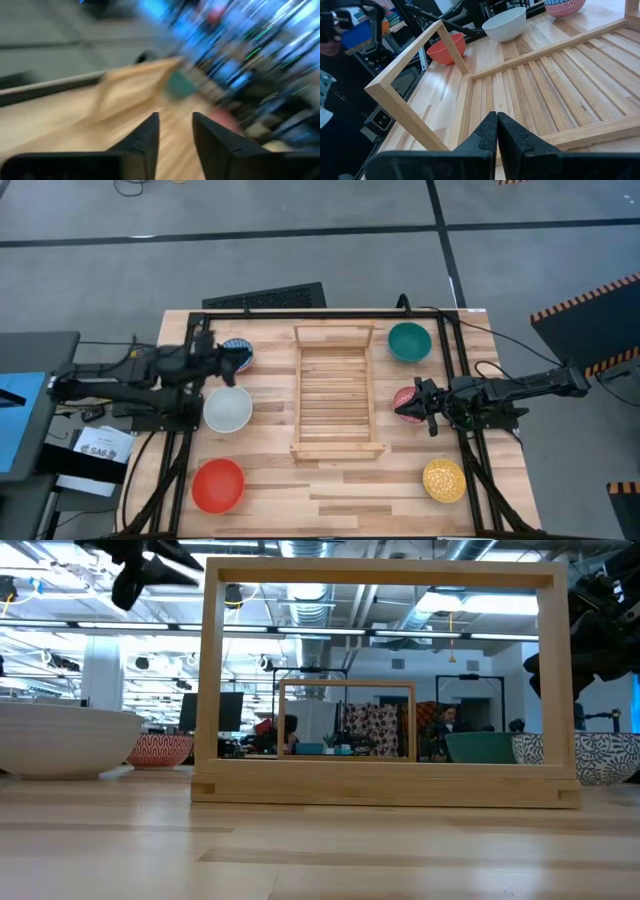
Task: Place and stack bowls onto a shelf
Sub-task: Put the yellow patterned bowl on the shelf
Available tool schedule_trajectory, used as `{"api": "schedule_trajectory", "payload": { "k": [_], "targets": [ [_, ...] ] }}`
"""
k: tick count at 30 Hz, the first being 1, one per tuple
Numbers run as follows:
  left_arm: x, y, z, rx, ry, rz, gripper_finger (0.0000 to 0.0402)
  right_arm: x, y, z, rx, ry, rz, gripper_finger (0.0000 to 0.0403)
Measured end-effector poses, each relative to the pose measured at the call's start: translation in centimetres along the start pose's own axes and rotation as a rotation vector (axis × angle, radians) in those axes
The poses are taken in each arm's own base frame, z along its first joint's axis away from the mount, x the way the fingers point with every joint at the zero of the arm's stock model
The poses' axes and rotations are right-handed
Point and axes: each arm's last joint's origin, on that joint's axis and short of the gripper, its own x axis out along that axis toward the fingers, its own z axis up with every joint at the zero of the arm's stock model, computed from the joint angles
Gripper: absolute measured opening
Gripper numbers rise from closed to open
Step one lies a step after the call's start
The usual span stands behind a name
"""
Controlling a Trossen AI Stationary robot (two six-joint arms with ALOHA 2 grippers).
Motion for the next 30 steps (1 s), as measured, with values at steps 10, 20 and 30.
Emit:
{"api": "schedule_trajectory", "payload": {
  "k": [10, 20, 30],
  "targets": [
    [5.7, 2.6, 1.8, 0.162, 0.530, 0.499, 0.0222, 0.0, 0.0, 0.0, 0.000, 0.000, 0.000, 0.0040],
    [12.0, 6.2, -1.9, 0.119, 0.824, 0.605, 0.0231, 0.0, 0.0, 0.0, 0.000, 0.000, 0.000, 0.0040],
    [13.8, 7.2, -3.6, 0.096, 0.870, 0.726, 0.0231, 0.0, 0.0, 0.0, 0.000, 0.000, 0.000, 0.0040]
  ]
}}
